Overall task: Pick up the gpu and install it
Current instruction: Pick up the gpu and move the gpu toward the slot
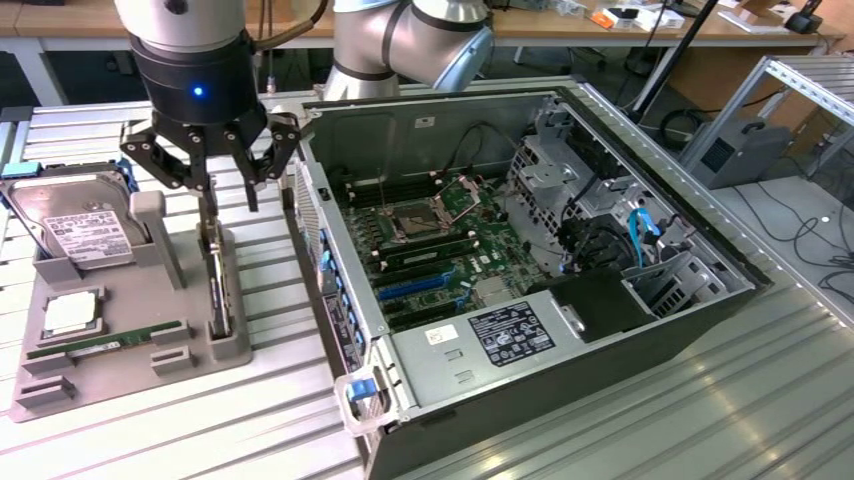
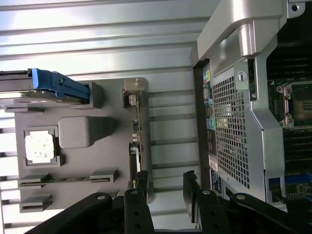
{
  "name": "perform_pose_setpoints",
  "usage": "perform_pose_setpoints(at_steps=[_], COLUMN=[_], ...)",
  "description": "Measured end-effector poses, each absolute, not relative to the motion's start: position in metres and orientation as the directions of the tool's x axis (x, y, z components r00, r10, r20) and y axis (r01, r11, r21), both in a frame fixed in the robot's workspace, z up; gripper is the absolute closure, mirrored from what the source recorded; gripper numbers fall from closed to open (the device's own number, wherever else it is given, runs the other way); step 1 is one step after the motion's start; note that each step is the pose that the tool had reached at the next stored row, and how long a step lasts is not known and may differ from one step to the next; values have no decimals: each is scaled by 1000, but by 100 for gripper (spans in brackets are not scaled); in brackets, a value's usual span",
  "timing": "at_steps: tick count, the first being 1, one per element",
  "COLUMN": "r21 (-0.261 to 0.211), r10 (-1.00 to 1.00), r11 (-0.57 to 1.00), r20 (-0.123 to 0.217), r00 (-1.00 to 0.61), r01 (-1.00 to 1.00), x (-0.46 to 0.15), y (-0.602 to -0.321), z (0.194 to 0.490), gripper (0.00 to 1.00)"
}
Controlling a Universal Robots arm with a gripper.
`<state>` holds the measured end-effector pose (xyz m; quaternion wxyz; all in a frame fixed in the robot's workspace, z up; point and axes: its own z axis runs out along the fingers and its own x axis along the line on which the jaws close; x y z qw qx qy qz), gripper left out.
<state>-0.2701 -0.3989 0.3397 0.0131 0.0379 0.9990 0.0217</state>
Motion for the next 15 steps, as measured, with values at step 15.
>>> perform_pose_setpoints(at_steps=[15], r21=[44], r10=[76], r11=[996], r20=[-24], r00=[-997], r01=[75], x=[-270], y=[-399], z=[333], gripper=[58])
